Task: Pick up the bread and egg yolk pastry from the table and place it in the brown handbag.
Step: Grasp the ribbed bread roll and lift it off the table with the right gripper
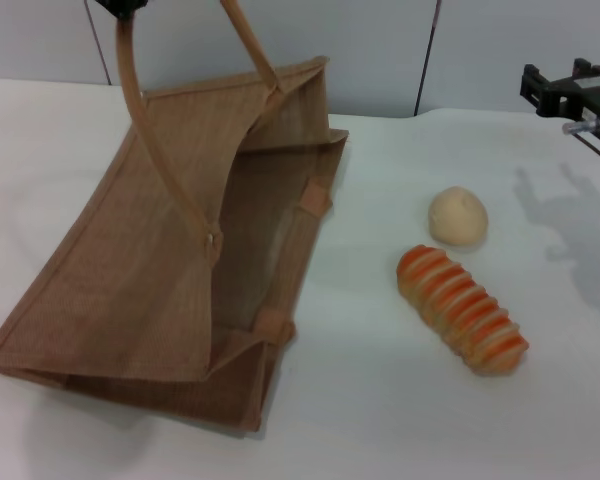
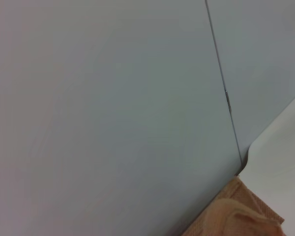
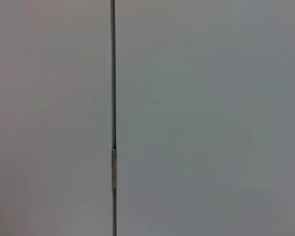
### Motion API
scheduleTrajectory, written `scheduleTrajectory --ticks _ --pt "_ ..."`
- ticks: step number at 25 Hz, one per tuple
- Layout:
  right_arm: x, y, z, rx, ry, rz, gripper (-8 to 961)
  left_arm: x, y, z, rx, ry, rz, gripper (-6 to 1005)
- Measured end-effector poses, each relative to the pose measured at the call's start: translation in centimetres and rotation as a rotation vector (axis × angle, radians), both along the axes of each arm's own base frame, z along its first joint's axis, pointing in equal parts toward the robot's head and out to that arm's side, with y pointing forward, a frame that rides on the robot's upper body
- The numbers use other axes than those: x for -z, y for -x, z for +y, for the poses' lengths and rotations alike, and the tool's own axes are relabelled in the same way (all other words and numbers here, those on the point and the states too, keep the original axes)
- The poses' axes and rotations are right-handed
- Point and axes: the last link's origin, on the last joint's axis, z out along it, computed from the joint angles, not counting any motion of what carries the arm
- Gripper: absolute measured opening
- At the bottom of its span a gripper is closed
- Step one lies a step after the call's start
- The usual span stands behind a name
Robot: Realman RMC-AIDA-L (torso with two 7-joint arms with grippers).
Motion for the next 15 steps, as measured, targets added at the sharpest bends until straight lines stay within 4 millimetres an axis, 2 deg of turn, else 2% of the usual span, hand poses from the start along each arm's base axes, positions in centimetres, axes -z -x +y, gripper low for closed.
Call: scheduleTrajectory --ticks 4,9,15 --pt "0.4 0.1 -0.3 0.055 0.012 -0.006 630 0.0 0.0 0.1 0.002 -0.004 -0.002 119" --pt "1.1 0.4 -0.8 0.078 0.04 -0.028 630 0.1 0.3 0.2 -0.009 -0.002 -0.005 119" --pt "1.0 1.2 -1.5 0.127 0.056 -0.126 631 0.1 0.4 0.3 -0.008 -0.006 -0.007 119"
